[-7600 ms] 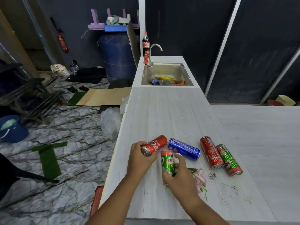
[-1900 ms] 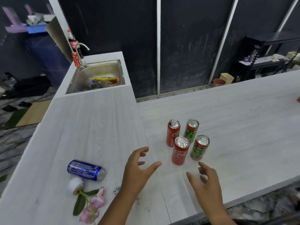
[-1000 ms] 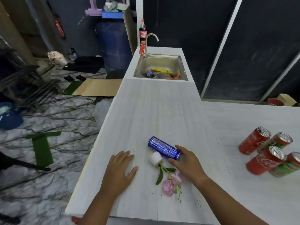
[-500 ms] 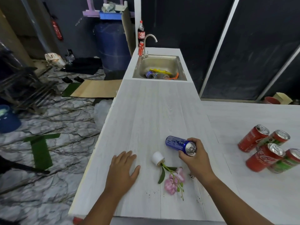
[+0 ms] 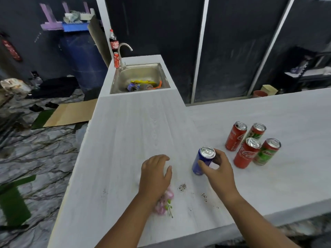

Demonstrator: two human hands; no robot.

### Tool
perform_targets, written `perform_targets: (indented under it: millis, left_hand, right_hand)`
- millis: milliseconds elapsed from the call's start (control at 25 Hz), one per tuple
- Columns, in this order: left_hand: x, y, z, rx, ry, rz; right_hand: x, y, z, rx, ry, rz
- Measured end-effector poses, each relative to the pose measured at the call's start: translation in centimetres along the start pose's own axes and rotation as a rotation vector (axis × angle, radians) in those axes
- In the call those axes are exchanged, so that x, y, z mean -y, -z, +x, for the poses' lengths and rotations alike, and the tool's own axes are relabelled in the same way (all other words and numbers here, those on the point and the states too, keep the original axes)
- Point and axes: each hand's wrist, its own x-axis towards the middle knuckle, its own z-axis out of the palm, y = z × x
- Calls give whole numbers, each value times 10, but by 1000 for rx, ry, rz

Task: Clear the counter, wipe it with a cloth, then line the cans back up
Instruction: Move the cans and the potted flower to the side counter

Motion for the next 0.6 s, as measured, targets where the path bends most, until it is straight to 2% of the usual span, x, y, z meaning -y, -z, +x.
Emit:
perform_targets:
  millis: [360, 480, 600]
  left_hand:
    - [-123, -116, 12, 272, -300, -13]
    - [-150, -151, 14, 356, -351, -26]
    - [-158, -171, 12, 375, -341, -59]
  right_hand:
    - [-34, 131, -15, -290, -33, -66]
    - [-48, 169, -15, -361, -53, -90]
    - [-55, 200, -5, -362, -65, -148]
